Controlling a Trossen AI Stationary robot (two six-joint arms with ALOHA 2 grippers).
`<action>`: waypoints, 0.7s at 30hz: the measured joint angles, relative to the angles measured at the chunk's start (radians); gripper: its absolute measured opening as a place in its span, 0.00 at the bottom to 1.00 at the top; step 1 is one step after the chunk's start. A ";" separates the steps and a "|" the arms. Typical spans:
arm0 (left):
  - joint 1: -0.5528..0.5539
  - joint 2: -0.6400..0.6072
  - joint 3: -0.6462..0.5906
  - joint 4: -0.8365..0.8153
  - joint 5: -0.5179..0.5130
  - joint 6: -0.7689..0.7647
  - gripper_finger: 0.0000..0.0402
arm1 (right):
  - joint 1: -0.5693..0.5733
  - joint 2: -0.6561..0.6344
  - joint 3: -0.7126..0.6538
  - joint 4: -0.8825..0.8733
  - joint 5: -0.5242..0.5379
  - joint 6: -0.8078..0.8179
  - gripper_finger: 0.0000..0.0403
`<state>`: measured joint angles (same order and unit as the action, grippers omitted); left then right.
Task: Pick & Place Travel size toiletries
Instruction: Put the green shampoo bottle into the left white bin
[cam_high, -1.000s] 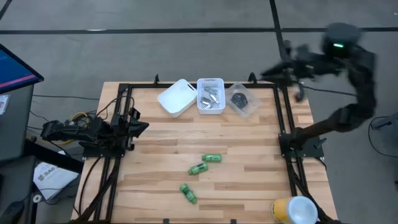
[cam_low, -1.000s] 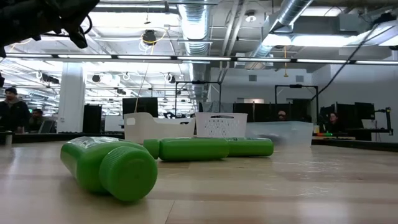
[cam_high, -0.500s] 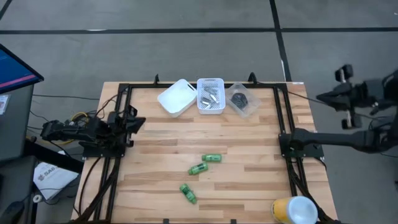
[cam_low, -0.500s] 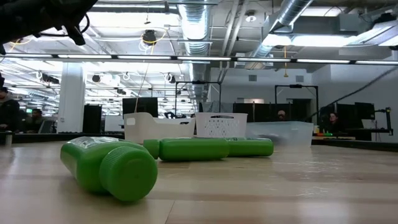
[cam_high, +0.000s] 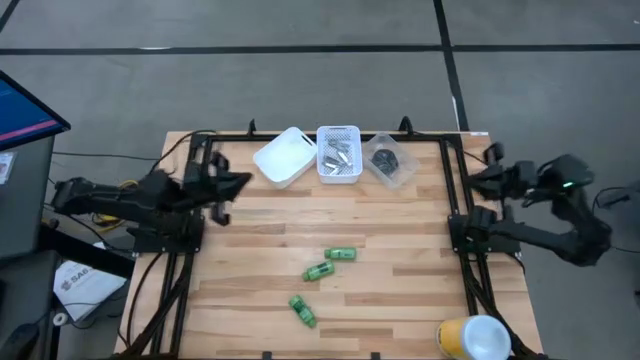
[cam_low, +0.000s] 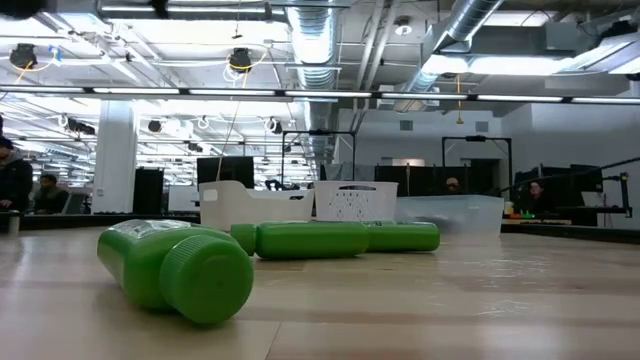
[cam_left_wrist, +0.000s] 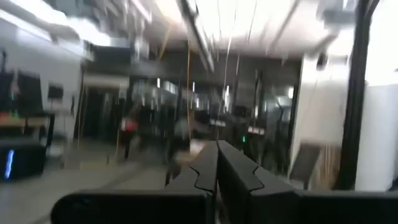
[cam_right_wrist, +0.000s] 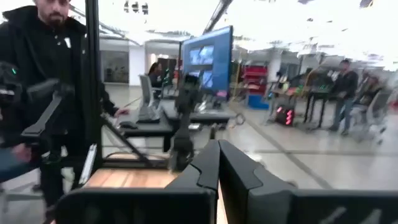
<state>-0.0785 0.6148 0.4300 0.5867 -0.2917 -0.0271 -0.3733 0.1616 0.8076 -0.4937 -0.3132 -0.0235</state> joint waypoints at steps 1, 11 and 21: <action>-0.001 0.050 0.049 -0.058 0.000 -0.007 0.00 | 0.000 -0.023 -0.051 0.025 -0.002 0.021 0.00; -0.001 0.484 0.463 -0.657 -0.071 -0.120 0.05 | 0.000 -0.156 -0.305 0.187 -0.008 0.222 0.00; -0.006 0.668 0.523 -0.677 0.098 -0.173 0.35 | 0.001 -0.156 -0.461 0.300 -0.066 0.211 0.00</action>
<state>-0.0843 1.2832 0.9533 -0.0905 -0.1938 -0.2005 -0.3718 0.0051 0.3469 -0.1937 -0.3791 0.1875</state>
